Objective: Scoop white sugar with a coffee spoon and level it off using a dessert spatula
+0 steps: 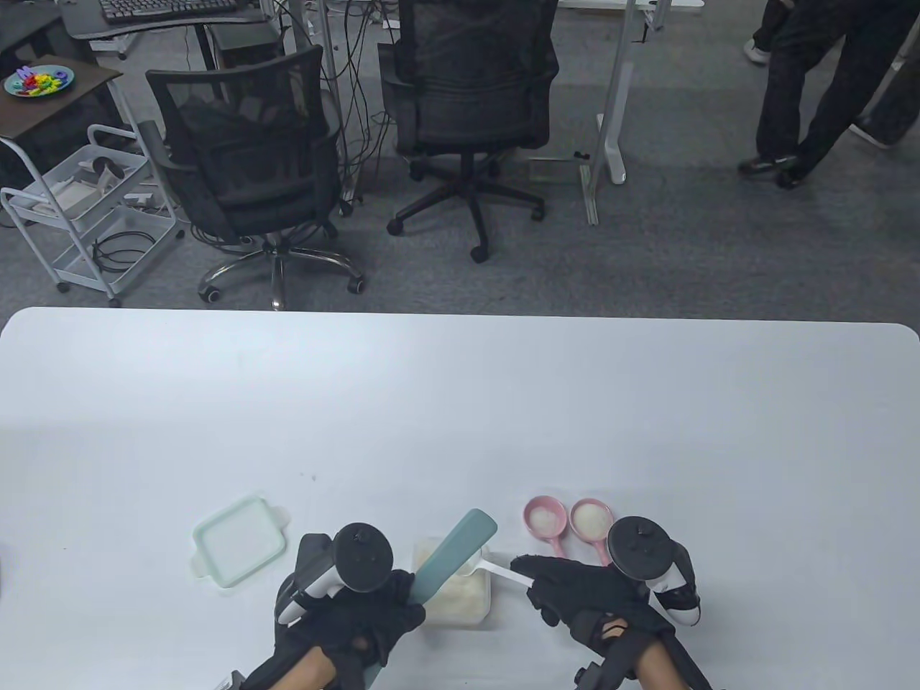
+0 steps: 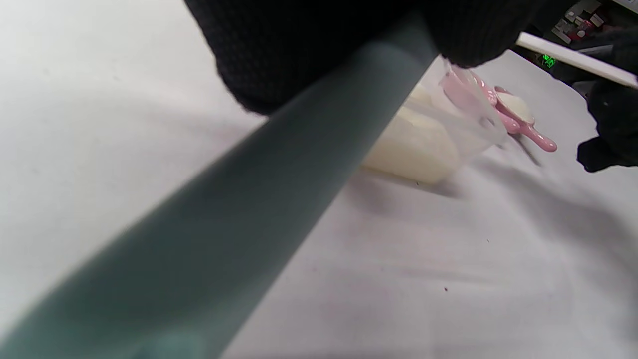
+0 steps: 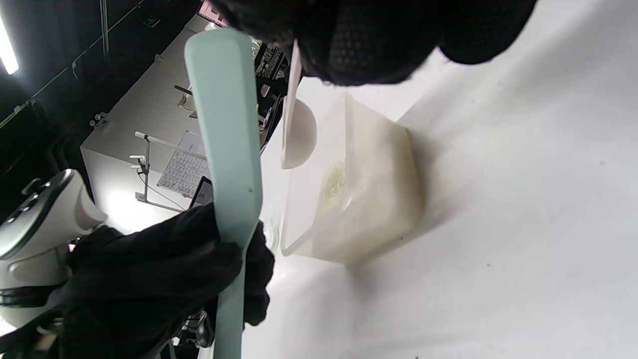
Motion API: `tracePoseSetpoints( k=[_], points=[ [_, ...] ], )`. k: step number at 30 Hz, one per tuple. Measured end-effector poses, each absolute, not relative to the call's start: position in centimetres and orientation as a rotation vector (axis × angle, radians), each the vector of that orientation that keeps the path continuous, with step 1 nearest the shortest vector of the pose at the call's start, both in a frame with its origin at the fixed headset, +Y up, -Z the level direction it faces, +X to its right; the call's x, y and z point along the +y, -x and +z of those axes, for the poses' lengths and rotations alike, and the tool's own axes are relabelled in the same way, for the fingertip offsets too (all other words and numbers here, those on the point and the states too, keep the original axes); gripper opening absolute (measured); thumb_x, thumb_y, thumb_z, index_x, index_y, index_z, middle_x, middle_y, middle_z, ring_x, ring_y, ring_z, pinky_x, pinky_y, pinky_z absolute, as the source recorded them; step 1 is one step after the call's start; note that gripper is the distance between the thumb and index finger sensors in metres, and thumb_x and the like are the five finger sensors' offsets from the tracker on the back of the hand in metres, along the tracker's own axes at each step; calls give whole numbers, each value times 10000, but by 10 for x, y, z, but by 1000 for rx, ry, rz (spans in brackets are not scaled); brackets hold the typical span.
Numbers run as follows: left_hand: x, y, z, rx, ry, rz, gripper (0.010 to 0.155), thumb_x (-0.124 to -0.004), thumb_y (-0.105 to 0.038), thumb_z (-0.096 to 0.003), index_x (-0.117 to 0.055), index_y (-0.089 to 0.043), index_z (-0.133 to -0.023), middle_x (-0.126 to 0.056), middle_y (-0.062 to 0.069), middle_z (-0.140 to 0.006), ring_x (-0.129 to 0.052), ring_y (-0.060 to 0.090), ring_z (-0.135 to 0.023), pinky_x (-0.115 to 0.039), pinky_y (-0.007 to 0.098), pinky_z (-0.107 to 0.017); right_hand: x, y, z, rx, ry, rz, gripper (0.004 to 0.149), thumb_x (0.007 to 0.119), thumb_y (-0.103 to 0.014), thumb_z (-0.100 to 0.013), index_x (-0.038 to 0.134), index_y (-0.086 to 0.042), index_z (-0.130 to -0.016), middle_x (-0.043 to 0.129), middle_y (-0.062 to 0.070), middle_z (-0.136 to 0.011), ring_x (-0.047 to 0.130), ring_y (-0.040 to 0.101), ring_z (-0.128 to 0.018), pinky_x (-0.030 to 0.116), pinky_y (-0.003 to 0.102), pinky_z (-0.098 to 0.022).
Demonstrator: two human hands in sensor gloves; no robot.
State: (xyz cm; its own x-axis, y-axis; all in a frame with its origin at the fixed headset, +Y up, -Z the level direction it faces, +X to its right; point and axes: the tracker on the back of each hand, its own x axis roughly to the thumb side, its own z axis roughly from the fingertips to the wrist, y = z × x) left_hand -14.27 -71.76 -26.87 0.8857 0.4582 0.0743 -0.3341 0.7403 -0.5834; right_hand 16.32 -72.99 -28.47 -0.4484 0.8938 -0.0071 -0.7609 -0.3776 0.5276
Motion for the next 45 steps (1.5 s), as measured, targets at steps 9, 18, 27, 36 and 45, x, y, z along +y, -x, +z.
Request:
tracePoseSetpoints(
  k=[9, 18, 27, 36, 45],
  points=[
    [-720, 145, -270, -184, 618, 410, 527, -804, -516, -488, -793, -265, -951, -939, -53, -850, -1102, 159, -592, -961, 236, -415, -730, -162, -285, 587, -355, 1934, 511, 687, -198, -574, 657, 17, -1037, 844, 179, -781, 874, 293, -519, 656, 605, -627],
    [-723, 167, -282, -58, 528, 257, 531, -804, -514, -489, -790, -263, -957, -933, -49, -859, -1096, 165, -606, -956, 244, -429, -730, -164, -285, 598, -342, 1920, 515, 682, -197, -576, 648, 24, -1041, 838, 180, -786, 872, 294, -523, 652, 606, -628],
    [-719, 169, -282, -57, 527, 288, 527, -805, -510, -487, -790, -266, -954, -933, -51, -857, -1093, 166, -610, -955, 246, -429, -729, -166, -284, 595, -344, 1927, 516, 682, -197, -577, 646, 26, -1041, 837, 182, -787, 871, 296, -524, 650, 607, -629],
    [-714, 171, -281, -61, 458, 300, 527, -797, -511, -489, -790, -272, -958, -931, -48, -858, -1088, 172, -610, -949, 251, -431, -727, -167, -284, 591, -350, 1927, 517, 682, -199, -577, 645, 23, -1042, 837, 180, -788, 871, 295, -524, 651, 606, -628],
    [-718, 154, -275, -62, 474, 73, 514, -769, -509, -475, -824, -299, -940, -961, -53, -830, -1093, 181, -590, -943, 270, -427, -726, -169, -285, 584, -352, 1928, 516, 682, -199, -578, 645, 22, -1042, 837, 180, -788, 871, 295, -524, 651, 606, -628]
  ],
)
